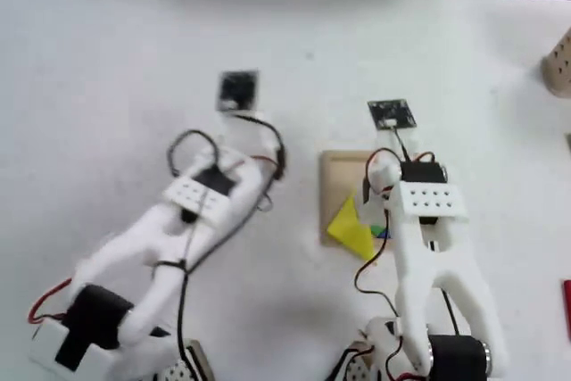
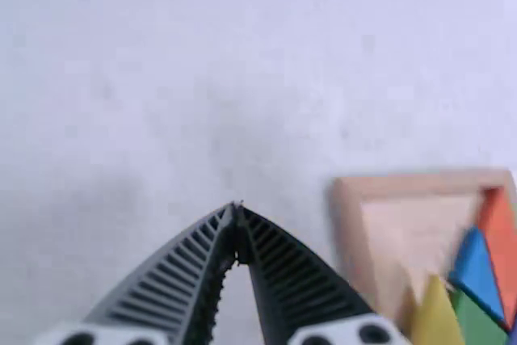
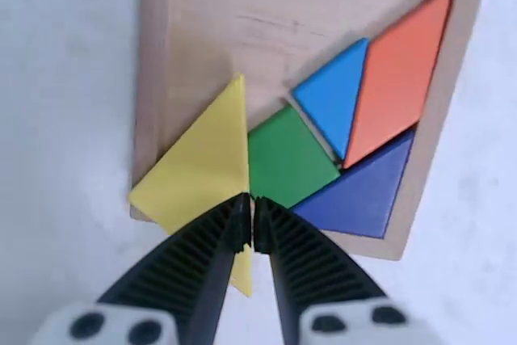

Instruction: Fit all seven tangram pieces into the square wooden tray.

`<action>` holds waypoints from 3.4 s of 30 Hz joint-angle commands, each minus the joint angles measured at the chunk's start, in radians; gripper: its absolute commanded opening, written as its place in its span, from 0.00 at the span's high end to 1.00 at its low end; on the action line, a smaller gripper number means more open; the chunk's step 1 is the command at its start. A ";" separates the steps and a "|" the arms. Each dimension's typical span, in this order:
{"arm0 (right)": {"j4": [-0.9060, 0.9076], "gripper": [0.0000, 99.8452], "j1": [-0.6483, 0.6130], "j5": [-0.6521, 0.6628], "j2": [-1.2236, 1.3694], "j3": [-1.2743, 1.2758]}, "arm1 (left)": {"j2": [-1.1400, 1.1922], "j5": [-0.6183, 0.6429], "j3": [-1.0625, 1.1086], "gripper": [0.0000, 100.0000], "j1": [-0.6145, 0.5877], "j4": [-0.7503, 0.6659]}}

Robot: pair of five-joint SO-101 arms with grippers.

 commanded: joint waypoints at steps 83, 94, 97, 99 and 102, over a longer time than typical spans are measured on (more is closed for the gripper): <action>-0.277 0.98 -0.076 0.114 0.028 0.152 | 0.211 0.017 -0.267 0.98 -0.265 0.044; -0.262 0.98 0.005 0.103 0.318 -0.166 | 0.211 0.017 -0.269 0.98 -0.265 0.054; -0.262 0.98 0.016 0.103 0.375 -0.206 | 0.211 0.017 -0.269 0.98 -0.265 0.055; -0.255 0.98 0.027 0.103 0.415 -0.241 | 0.211 0.017 -0.269 0.98 -0.265 0.055; -0.252 0.98 0.035 0.103 0.469 -0.293 | 0.211 0.017 -0.269 0.98 -0.265 0.054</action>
